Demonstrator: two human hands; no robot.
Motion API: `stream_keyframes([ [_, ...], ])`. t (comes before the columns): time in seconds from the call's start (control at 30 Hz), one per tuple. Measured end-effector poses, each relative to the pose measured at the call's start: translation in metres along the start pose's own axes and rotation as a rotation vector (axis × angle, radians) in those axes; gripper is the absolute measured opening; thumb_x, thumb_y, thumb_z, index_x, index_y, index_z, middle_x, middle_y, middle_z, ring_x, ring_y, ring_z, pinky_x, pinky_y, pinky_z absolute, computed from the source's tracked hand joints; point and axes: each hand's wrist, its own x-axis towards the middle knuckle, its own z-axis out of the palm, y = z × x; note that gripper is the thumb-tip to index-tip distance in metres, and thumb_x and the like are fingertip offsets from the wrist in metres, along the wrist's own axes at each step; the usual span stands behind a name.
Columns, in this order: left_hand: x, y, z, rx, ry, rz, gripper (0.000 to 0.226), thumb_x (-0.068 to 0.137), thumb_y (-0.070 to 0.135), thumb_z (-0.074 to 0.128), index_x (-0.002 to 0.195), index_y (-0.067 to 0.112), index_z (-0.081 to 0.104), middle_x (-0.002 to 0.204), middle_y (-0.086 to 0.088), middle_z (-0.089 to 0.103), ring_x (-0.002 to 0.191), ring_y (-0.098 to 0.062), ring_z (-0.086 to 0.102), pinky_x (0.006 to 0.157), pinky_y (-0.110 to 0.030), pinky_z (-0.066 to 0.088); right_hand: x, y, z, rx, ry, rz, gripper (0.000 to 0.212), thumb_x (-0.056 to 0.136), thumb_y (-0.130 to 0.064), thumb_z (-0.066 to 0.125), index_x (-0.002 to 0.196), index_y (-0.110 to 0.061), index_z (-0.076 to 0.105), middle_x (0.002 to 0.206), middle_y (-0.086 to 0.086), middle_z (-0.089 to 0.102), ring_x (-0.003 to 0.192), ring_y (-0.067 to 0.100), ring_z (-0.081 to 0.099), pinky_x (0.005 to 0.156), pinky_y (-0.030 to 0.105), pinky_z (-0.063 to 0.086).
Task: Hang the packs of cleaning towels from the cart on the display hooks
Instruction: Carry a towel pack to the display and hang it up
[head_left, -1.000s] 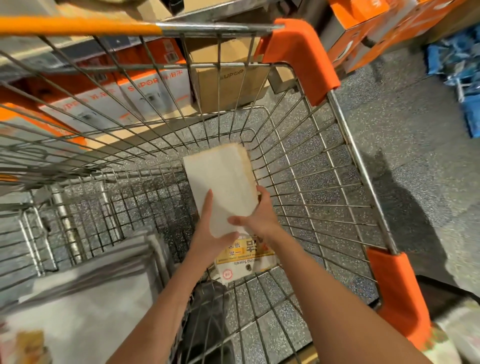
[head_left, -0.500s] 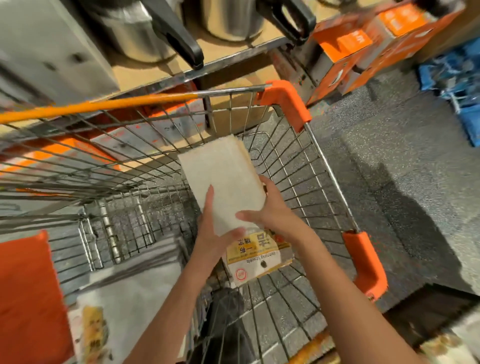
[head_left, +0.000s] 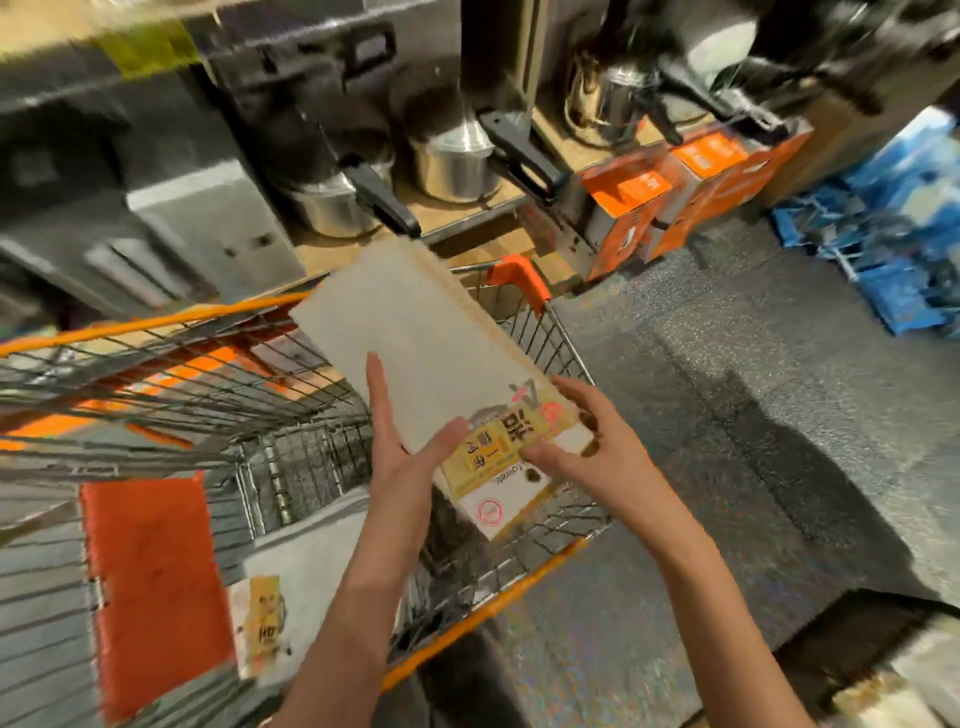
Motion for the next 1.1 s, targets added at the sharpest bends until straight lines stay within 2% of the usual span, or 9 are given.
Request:
stream_keyframes([
  [0.1, -0.015, 0.024, 0.018, -0.070, 0.019, 0.029, 0.098, 0.066, 0.017, 0.081, 0.128, 0.072, 0.029, 0.154, 0.019, 0.028, 0.130, -0.016, 0.049, 0.103, -0.053, 0.043, -0.039, -0.018, 0.006, 0.079, 0.256, -0.017, 0.080, 0.071, -0.015, 0.081, 0.136, -0.028, 0.037, 0.121, -0.016, 0.050, 0.105, -0.004, 0.055, 0.089, 0.014, 0.044],
  [0.23, -0.028, 0.054, 0.042, -0.154, 0.028, 0.083, 0.097, 0.068, 0.015, 0.078, 0.129, 0.072, 0.028, 0.151, 0.019, 0.033, 0.124, -0.015, 0.054, 0.100, -0.052, 0.046, -0.062, -0.048, 0.020, 0.387, 0.423, -0.089, 0.081, 0.075, -0.006, 0.076, 0.130, -0.036, 0.025, 0.115, -0.028, 0.043, 0.090, -0.024, 0.054, 0.068, 0.002, 0.045],
  [0.33, -0.034, 0.085, 0.064, -0.184, 0.023, 0.144, 0.094, 0.070, 0.016, 0.075, 0.127, 0.073, 0.027, 0.149, 0.019, 0.036, 0.119, -0.015, 0.059, 0.088, -0.046, 0.055, -0.063, -0.079, 0.024, 0.532, 0.457, -0.133, 0.084, 0.074, -0.005, 0.075, 0.130, -0.039, 0.022, 0.123, -0.010, 0.049, 0.091, -0.005, 0.064, 0.069, 0.013, 0.053],
  [0.5, -0.038, 0.138, 0.082, -0.245, 0.026, 0.240, 0.096, 0.071, 0.024, 0.077, 0.131, 0.073, 0.020, 0.152, 0.018, 0.031, 0.124, -0.009, 0.053, 0.083, -0.029, 0.055, -0.052, -0.141, 0.021, 0.506, 0.404, -0.288, 0.089, 0.073, -0.002, 0.076, 0.122, -0.052, 0.021, 0.102, -0.003, 0.067, 0.081, 0.007, 0.069, 0.057, 0.015, 0.052],
  [0.6, -0.039, 0.171, 0.077, -0.219, -0.019, 0.206, 0.113, 0.060, 0.030, 0.082, 0.134, 0.071, 0.007, 0.155, 0.001, 0.030, 0.134, -0.023, 0.043, 0.104, -0.046, 0.043, -0.041, -0.186, 0.015, 0.384, 0.322, -0.420, 0.089, 0.072, -0.004, 0.077, 0.119, -0.057, 0.023, 0.097, -0.004, 0.070, 0.085, 0.012, 0.070, 0.073, 0.032, 0.059],
  [0.73, -0.043, 0.210, 0.053, -0.021, -0.127, 0.107, 0.122, 0.068, 0.024, 0.078, 0.141, 0.057, -0.013, 0.144, -0.013, 0.046, 0.117, -0.030, 0.059, 0.085, -0.042, 0.055, -0.020, -0.254, 0.012, 0.193, 0.239, -0.547, 0.090, 0.067, -0.006, 0.077, 0.122, -0.051, 0.022, 0.087, -0.001, 0.069, 0.081, 0.015, 0.070, 0.085, 0.048, 0.054],
  [0.87, -0.051, 0.254, 0.015, 0.252, -0.149, 0.072, 0.085, 0.085, 0.029, 0.069, 0.146, 0.045, 0.012, 0.109, -0.009, 0.070, 0.083, -0.025, 0.073, 0.061, -0.027, 0.058, -0.006, -0.311, 0.018, -0.023, 0.130, -0.609, 0.086, 0.061, -0.015, 0.076, 0.116, -0.053, 0.023, 0.096, 0.005, 0.063, 0.088, 0.029, 0.065, 0.081, 0.055, 0.053],
  [0.93, -0.050, 0.276, 0.001, 0.419, -0.031, 0.231, 0.064, 0.084, 0.029, 0.071, 0.139, 0.037, 0.039, 0.099, -0.004, 0.073, 0.074, -0.017, 0.071, 0.063, -0.026, 0.057, -0.003, -0.332, 0.023, -0.095, 0.071, -0.669, 0.083, 0.061, -0.012, 0.076, 0.115, -0.050, 0.026, 0.097, 0.000, 0.056, 0.090, 0.029, 0.062, 0.080, 0.055, 0.053],
  [1.1, -0.042, 0.332, -0.012, 0.737, -0.069, 0.697, 0.067, 0.076, 0.027, 0.079, 0.114, 0.070, 0.045, 0.133, 0.029, 0.021, 0.123, -0.001, 0.030, 0.102, -0.026, 0.032, -0.001, -0.380, 0.024, -0.220, -0.112, -0.786, 0.086, 0.064, -0.011, 0.080, 0.116, -0.053, 0.026, 0.092, 0.011, 0.067, 0.076, 0.017, 0.070, 0.064, 0.033, 0.059],
])
